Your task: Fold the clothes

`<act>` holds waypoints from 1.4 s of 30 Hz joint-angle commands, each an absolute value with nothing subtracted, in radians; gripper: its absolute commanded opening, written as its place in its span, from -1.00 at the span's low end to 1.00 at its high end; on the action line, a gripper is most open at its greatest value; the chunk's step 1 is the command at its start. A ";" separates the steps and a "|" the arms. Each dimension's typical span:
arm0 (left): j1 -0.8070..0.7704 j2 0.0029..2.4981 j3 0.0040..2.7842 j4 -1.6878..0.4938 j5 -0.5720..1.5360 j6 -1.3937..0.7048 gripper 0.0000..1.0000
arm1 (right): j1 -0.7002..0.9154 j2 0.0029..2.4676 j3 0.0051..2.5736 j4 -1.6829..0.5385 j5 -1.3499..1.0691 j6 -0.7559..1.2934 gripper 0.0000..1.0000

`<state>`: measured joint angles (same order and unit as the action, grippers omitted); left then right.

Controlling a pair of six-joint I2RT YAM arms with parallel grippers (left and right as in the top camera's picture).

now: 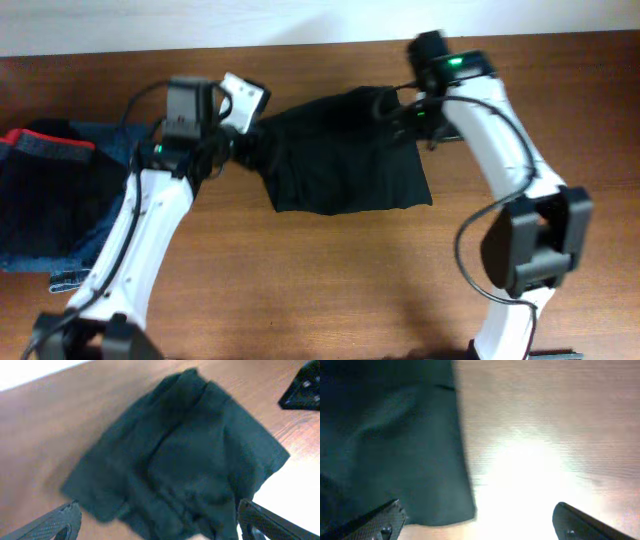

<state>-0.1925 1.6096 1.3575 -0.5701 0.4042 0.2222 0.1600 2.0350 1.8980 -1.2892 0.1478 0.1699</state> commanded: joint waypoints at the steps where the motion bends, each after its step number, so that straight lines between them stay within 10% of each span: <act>1: -0.252 1.740 1.455 -0.587 0.428 0.356 0.98 | 0.098 1.987 1.919 -1.324 0.118 0.219 0.97; 17: -0.299 2.267 1.756 -0.378 0.150 0.435 0.98 | 0.008 1.987 1.919 -1.403 0.010 0.214 0.97; 26: -0.287 2.356 1.757 -0.617 0.141 0.363 0.95 | 0.006 1.987 1.919 -1.433 0.011 0.172 0.97; 36: -0.287 2.355 1.757 -1.167 0.286 0.229 -0.22 | 0.004 1.987 1.919 -1.433 0.028 0.112 0.97; 38: -0.288 2.355 1.757 -1.240 0.367 0.231 -0.14 | 0.004 1.987 1.919 -1.433 0.046 0.112 0.97; 42: -0.287 2.348 1.773 -1.313 0.481 0.325 0.74 | 0.004 1.987 1.919 -1.433 0.049 0.112 0.97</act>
<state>-0.2829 2.3043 1.7897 -1.2884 0.3473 0.2577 0.0051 2.0064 1.9018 -1.4330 0.0288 0.1230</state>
